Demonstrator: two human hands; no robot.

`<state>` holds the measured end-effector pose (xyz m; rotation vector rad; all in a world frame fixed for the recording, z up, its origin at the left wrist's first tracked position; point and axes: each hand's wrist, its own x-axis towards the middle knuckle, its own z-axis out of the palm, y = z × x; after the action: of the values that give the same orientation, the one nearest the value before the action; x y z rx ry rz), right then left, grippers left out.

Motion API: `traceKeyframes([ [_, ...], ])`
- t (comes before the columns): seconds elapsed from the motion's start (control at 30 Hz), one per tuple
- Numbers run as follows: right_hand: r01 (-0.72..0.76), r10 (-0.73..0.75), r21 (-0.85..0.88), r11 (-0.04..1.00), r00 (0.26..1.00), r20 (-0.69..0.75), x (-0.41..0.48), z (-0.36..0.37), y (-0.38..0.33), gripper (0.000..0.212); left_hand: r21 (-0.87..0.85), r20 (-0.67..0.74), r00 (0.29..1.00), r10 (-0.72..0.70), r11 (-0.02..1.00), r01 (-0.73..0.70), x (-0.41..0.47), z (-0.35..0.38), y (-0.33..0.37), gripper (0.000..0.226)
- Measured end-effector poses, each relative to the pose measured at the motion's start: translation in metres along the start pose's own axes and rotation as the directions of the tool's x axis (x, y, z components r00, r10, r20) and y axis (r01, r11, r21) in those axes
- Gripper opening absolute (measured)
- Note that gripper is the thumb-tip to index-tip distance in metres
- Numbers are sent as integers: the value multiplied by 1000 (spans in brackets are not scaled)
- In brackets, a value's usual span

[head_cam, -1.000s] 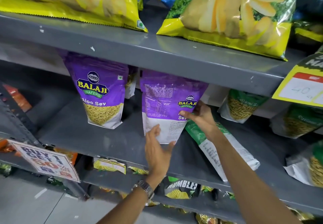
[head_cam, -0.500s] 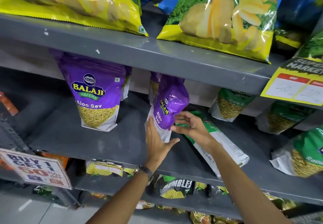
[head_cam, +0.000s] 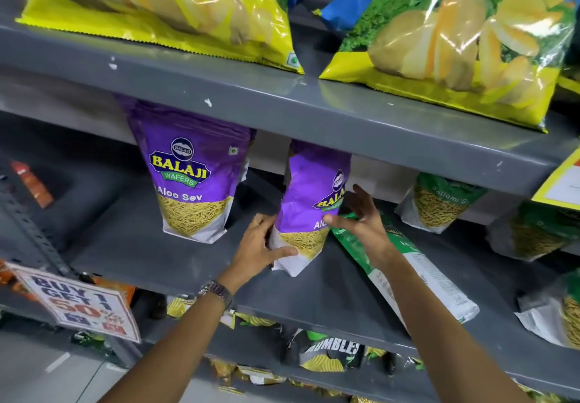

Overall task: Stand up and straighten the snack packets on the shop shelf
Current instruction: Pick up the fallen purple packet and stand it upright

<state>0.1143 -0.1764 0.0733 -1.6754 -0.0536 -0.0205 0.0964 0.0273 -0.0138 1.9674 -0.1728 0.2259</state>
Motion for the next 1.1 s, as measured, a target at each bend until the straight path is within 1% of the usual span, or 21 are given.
traceKeyframes([
  [0.07,8,-2,-58,998,996,90,2,-3,6,79,-42,5,1000,-15,999,15,2,-9,-4,80],
  [0.1,2,4,-67,998,996,90,2,-4,9,77,-72,-2,999,-42,996,42,2,-11,-6,78],
  [0.2,-27,28,-58,998,999,17,3,-8,17,69,-147,-65,993,-97,985,87,-1,-12,-12,65],
  [0.27,-30,31,-94,995,999,8,2,-10,20,59,-244,-105,986,-132,964,103,-4,-9,-14,58],
  [0.33,-27,30,-116,993,999,24,0,-9,22,50,-325,-78,986,-146,939,114,-7,-7,-15,58],
  [0.37,-24,27,-110,994,999,32,0,-8,23,51,-339,-49,989,-139,934,114,-8,-5,-15,60],
  [0.43,-28,30,-71,997,999,33,-3,-4,25,60,-330,-14,991,-135,936,123,-9,-2,-13,72],
  [0.5,-37,37,-7,999,999,17,-6,2,26,62,-308,-16,990,-138,943,127,-6,0,-11,84],
  [0.67,-22,26,49,999,998,-63,-16,9,34,52,-302,-38,989,-144,945,126,0,-1,-13,80],
  [0.77,-33,41,76,997,994,-102,-20,11,39,47,-301,-36,990,-134,946,117,-2,-2,-14,82],
  [0.93,-9,12,29,1000,994,-106,-21,12,42,46,-308,-38,990,-135,944,117,-2,-2,-12,84],
  [1.03,-11,14,31,999,995,-97,-22,11,41,44,-318,-37,988,-150,939,131,-5,-2,-11,86],
  [1.1,2,0,20,1000,995,-100,-24,1,39,48,-332,-42,991,-129,937,108,-7,0,-8,91],
])
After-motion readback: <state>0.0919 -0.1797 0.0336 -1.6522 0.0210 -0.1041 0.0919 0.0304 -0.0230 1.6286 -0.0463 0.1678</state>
